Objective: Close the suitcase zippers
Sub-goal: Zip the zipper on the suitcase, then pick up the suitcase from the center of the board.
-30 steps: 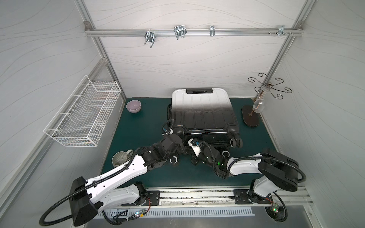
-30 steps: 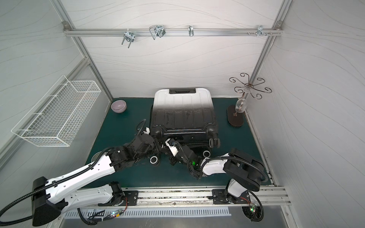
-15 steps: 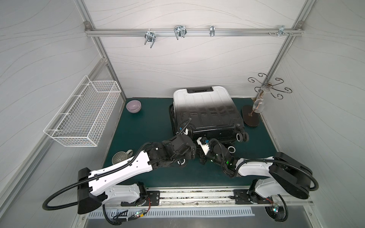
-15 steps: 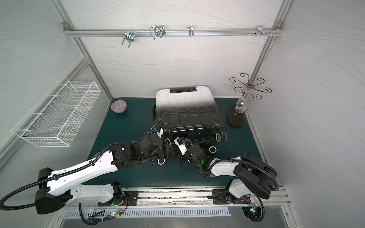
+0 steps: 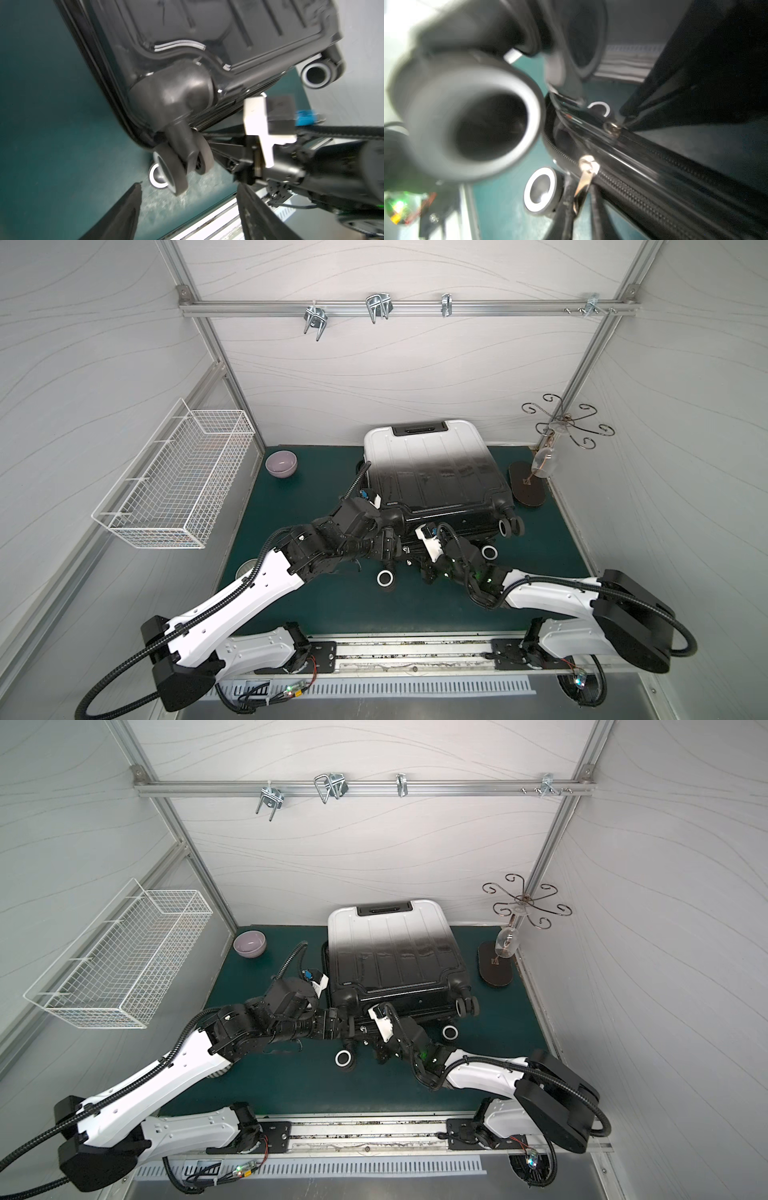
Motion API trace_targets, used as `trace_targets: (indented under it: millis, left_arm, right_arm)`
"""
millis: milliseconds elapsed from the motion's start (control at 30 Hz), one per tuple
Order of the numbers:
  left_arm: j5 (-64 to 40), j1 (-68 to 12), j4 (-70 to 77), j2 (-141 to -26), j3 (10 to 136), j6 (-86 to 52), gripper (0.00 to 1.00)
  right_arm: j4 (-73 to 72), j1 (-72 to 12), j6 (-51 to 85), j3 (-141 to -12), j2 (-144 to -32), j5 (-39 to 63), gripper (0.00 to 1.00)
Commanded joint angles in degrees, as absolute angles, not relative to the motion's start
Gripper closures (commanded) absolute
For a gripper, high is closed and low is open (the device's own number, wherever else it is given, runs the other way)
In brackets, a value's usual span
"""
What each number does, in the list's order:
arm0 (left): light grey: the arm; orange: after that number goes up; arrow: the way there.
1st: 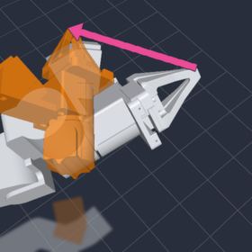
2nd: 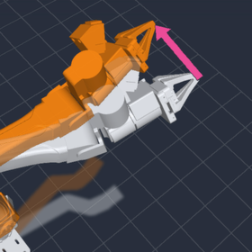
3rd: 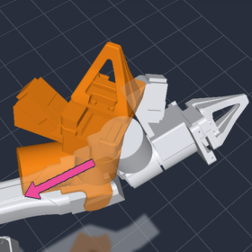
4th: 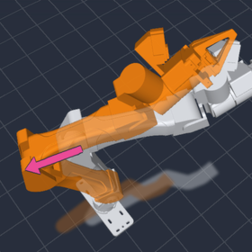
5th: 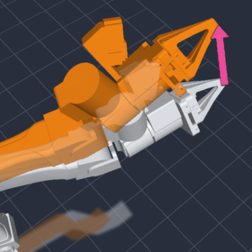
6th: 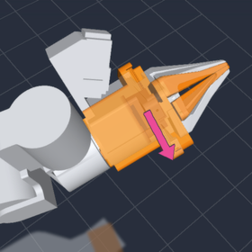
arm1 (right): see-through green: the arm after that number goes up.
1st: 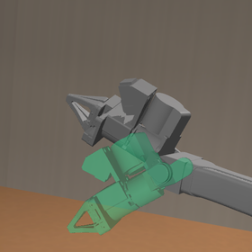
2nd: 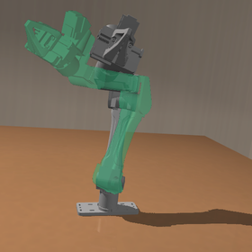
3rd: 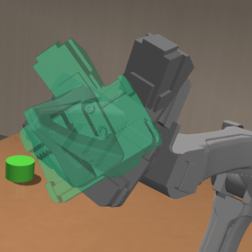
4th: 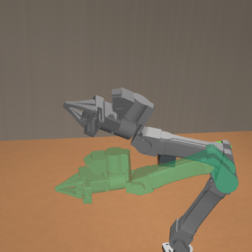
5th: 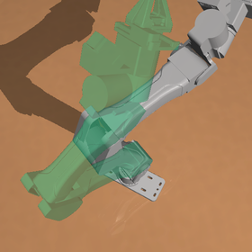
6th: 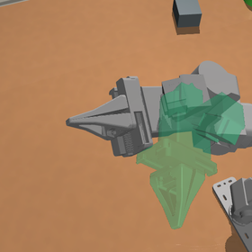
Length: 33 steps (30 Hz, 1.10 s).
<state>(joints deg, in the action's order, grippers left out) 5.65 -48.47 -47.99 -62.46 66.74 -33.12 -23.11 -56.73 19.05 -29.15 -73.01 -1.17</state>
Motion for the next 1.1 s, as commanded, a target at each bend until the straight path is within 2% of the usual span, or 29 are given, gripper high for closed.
trace_targets:
  millis: [0,200,233,367,467,733,867,1067]
  left_arm:
    - [8.33,-48.09,-49.01,-58.89,65.58,-33.32,0.28]
    - [12.72,-46.24,-50.57,-53.42,61.12,-36.96,0.27]
    - [12.49,-45.67,-50.84,-52.46,59.96,-37.89,0.27]
    - [11.66,-45.44,-48.91,-48.02,53.79,-41.11,0.25]
    - [11.42,-45.52,-45.55,-43.84,47.66,-43.95,0.25]
    - [21.54,-45.35,-44.21,-36.00,38.97,-48.78,0.26]
    - [20.85,-45.14,-43.67,-35.51,38.47,-48.13,0.26]
    - [17.90,-45.09,-41.67,-35.29,37.27,-47.81,0.26]
  right_arm:
    - [-5.59,-57.02,23.19,-33.90,-68.03,-1.95,0.61]
    - [18.98,-56.47,29.57,-43.21,-59.73,-6.63,0.33]
    - [23.78,-56.43,31.33,-46.59,-60.40,-6.82,0.31]
    - [36.30,-58.10,38.45,-58.80,-67.33,-7.41,0.29]
    - [44.30,-61.35,43.52,-69.72,-74.96,-12.48,0.25]
    - [57.89,-67.03,55.03,-91.02,-93.37,-22.41,0.21]
    - [61.93,-69.29,59.69,-96.74,-100.11,-26.72,0.19]
    - [64.25,-69.40,62.58,-101.98,-108.81,-26.01,0.19]
